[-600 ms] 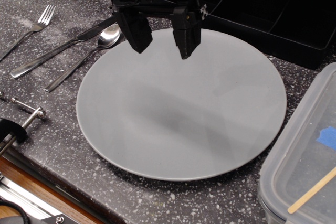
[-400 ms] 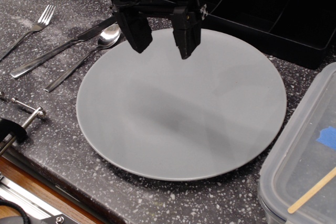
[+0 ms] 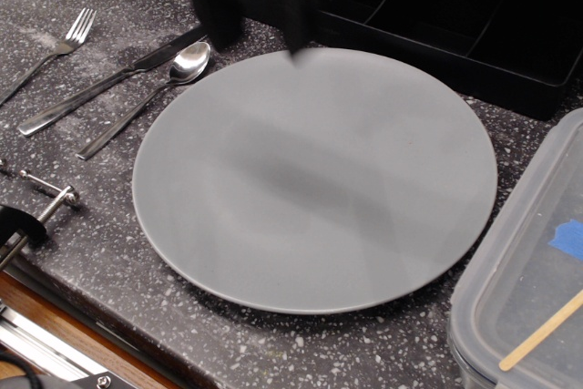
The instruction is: Put spoon on plate
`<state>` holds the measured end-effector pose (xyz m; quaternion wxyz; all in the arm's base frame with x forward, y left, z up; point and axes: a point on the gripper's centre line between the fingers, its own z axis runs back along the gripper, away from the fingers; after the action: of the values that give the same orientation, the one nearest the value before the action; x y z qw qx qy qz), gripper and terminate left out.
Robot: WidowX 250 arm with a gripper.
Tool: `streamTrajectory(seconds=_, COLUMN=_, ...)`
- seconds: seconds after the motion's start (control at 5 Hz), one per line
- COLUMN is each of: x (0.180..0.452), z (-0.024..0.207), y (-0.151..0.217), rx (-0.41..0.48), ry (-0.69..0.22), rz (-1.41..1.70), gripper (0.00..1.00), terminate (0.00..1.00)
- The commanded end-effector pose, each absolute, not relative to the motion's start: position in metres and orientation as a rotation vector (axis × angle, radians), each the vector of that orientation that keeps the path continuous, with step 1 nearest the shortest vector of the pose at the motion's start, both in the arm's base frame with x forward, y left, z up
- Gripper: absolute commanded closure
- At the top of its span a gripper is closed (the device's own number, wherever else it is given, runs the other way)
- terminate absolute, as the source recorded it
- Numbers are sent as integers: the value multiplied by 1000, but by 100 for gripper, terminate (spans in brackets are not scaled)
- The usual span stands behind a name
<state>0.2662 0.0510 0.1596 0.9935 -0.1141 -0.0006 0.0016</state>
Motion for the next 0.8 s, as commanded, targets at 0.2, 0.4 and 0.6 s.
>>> streamTrajectory(seconds=0.2, x=271, z=160, y=168, rx=-89, ry=-11, rz=-137, gripper=0, terminate=0)
streamTrajectory(seconds=0.4, x=272, z=136, y=188, rx=-4, ry=-17, rz=-192, gripper=0, terminate=0)
streamTrajectory(seconds=0.6, x=276, z=107, y=193, rx=-11, ry=24, rz=-234, gripper=0, terminate=0)
